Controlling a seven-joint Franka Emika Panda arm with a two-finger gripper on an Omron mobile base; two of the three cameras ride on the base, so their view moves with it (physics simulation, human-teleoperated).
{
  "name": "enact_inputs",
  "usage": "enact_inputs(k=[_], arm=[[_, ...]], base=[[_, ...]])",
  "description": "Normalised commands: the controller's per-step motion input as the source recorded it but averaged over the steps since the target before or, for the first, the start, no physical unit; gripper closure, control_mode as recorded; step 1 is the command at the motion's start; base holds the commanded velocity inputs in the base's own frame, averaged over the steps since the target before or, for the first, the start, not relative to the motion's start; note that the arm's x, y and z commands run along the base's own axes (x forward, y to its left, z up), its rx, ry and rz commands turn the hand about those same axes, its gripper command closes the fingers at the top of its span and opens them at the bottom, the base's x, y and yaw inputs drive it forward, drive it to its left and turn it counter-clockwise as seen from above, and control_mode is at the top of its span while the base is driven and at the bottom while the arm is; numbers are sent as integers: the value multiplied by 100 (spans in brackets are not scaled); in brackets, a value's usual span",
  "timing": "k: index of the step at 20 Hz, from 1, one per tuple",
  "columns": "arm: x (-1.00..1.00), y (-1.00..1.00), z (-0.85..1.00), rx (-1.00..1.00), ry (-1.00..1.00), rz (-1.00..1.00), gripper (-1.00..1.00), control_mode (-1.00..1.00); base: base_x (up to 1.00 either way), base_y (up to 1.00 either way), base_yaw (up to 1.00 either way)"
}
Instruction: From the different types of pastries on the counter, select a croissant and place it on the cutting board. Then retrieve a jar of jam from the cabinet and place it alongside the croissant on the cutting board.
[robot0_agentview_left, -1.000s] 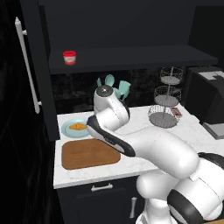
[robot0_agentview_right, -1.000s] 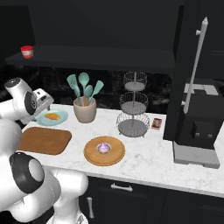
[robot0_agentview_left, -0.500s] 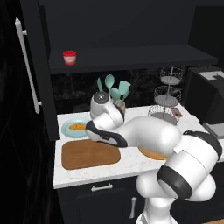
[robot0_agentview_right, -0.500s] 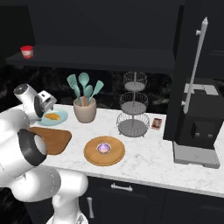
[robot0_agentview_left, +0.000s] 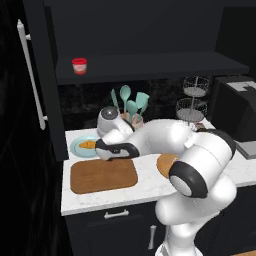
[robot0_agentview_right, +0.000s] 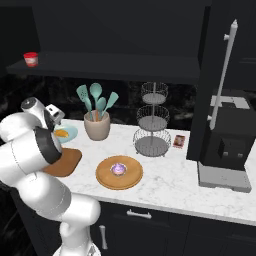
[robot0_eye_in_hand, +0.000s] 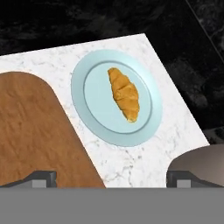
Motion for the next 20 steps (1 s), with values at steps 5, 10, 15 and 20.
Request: enact_inputs(k=[5, 10, 15, 20], arm=[[44, 19, -20, 0, 0, 3, -100, -100], [27, 19, -27, 0, 0, 2, -100, -100], [32, 12, -23, 0, 0, 2, -100, -100], [40, 14, -20, 0, 0, 1, -100, -100]], base=[[0, 0, 0], [0, 0, 0], [0, 0, 0], [0, 0, 0]])
